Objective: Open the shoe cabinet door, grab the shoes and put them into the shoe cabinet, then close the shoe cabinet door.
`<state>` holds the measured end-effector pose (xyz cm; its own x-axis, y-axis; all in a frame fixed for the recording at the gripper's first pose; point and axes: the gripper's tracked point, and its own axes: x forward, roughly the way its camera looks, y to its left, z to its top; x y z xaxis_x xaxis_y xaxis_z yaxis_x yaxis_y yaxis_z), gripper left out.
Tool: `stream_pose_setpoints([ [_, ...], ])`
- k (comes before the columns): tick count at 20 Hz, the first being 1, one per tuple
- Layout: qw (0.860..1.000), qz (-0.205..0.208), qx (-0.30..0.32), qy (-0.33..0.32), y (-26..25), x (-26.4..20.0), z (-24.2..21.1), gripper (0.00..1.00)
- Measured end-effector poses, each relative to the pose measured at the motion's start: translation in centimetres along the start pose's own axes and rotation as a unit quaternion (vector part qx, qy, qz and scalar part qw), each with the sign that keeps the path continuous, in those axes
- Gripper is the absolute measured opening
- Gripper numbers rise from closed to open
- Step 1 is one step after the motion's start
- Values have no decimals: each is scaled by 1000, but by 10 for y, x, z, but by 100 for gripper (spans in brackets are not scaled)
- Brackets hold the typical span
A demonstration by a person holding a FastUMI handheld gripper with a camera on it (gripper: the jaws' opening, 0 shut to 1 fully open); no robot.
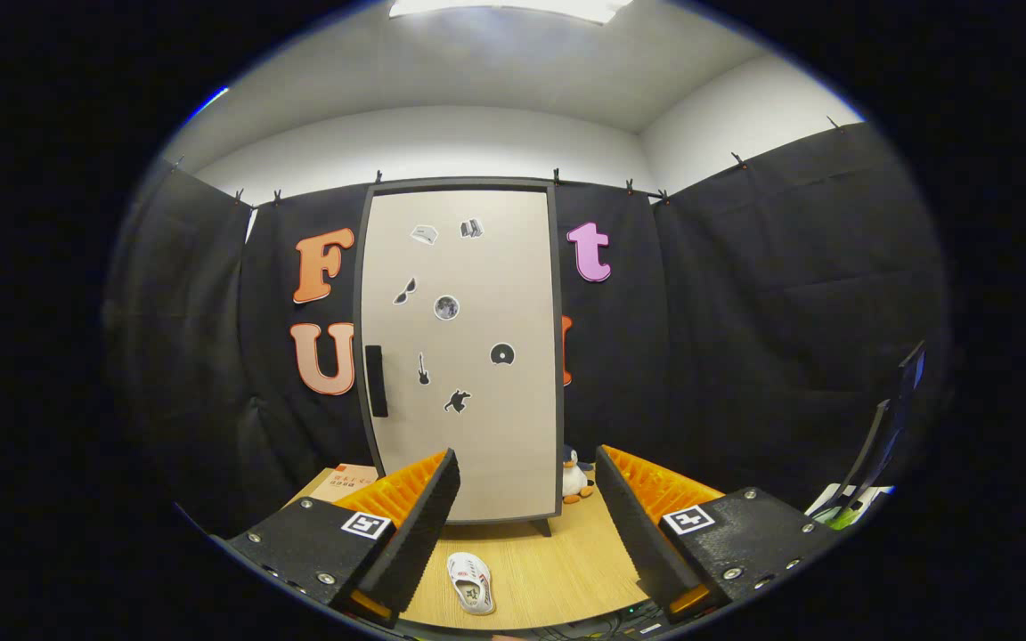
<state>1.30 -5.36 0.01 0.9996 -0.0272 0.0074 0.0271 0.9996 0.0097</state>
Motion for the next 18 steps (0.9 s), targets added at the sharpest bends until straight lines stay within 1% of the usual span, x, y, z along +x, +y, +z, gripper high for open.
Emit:
stream_pose_setpoints([
  [2,1000,13,1,-1,3,7,-1,95],
  [6,999,52,9,1,13,17,-3,96],
  [10,997,82,6,2,35,33,-6,95],
  [13,997,78,4,-3,55,58,-6,95],
  [18,997,76,12,11,107,105,-22,95],
])
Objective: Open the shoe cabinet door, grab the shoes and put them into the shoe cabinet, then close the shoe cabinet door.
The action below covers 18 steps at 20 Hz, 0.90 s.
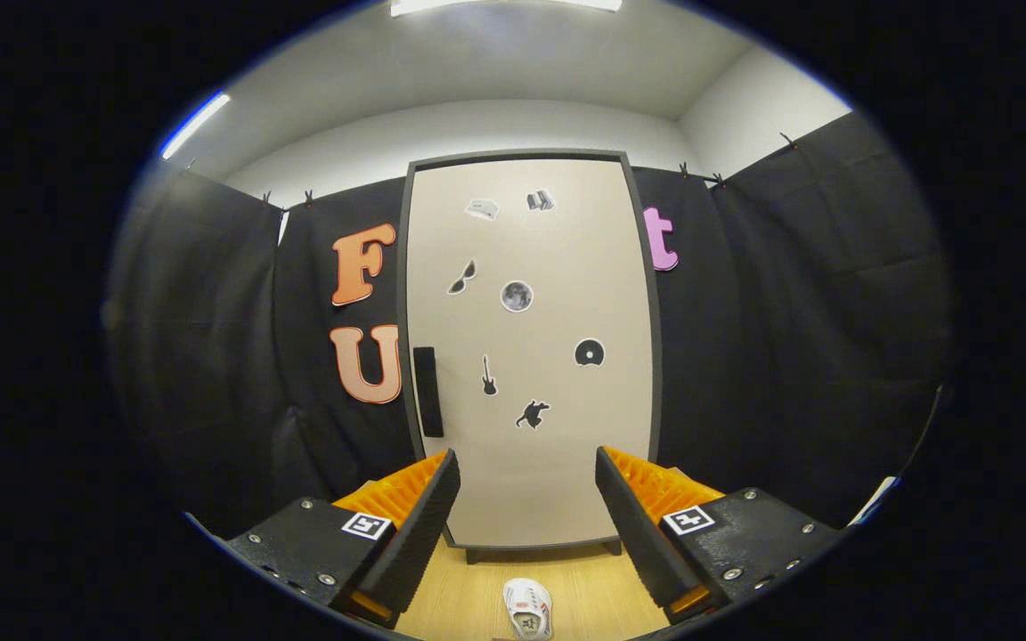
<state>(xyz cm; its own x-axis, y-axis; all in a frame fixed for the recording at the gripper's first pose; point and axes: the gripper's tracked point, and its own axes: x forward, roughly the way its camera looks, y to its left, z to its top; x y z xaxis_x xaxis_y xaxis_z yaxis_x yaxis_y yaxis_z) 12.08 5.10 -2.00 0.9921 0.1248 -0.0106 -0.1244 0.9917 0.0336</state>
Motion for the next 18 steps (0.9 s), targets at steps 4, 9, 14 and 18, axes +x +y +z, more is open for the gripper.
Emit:
stream_pose_setpoints([
  [4,1000,-6,1,3,31,42,-11,95],
  [9,1000,-11,-6,3,68,91,-15,95],
  [14,1000,2,-7,6,98,142,-19,95],
  [18,1000,7,-6,10,111,175,-24,95],
])
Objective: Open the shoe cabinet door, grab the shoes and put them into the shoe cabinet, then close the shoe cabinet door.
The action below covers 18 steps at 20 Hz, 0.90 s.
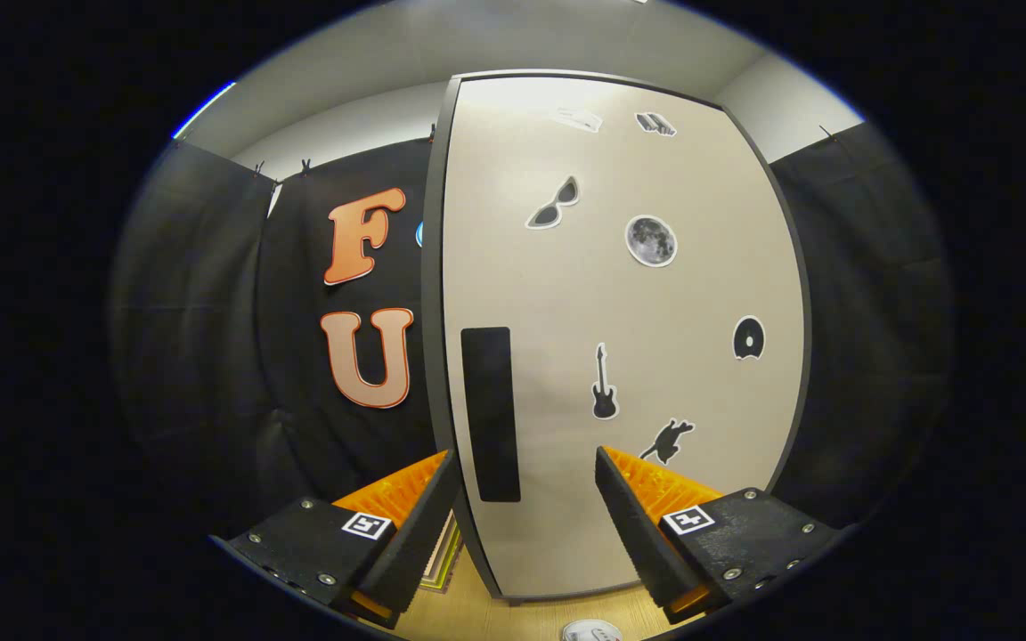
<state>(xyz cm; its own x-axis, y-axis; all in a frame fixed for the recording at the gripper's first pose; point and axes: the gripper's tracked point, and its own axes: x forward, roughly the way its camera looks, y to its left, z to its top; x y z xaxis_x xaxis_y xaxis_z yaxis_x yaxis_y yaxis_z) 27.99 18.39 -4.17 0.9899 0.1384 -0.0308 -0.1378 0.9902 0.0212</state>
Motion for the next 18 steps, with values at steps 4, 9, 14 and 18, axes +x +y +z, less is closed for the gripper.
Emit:
stream_pose_setpoints([
  [4,1000,0,-3,5,8,29,-2,91],
  [9,1000,-8,-8,5,13,48,-1,74],
  [14,1000,-2,-12,5,18,51,-1,37],
  [18,1000,-2,-18,15,20,49,-2,26],
])
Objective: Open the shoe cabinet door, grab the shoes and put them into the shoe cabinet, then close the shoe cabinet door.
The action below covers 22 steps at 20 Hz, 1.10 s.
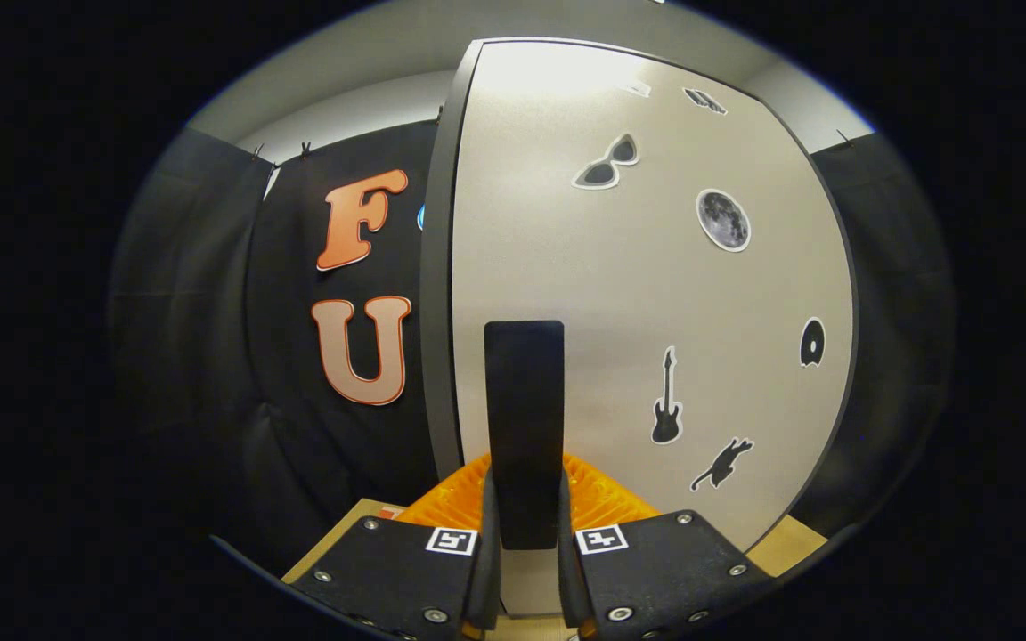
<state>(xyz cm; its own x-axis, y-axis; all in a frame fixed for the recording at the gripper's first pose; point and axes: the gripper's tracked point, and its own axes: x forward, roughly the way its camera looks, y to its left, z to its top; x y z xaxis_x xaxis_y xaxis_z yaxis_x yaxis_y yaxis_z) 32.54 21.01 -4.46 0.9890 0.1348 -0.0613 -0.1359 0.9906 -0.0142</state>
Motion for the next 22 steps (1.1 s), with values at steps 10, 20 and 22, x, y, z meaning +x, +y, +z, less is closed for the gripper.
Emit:
stream_pose_setpoints([
  [10,1000,24,11,-8,-5,-41,7,21],
  [20,998,66,16,-13,-30,-85,9,18],
  [22,997,78,20,-15,-36,-92,10,19],
])
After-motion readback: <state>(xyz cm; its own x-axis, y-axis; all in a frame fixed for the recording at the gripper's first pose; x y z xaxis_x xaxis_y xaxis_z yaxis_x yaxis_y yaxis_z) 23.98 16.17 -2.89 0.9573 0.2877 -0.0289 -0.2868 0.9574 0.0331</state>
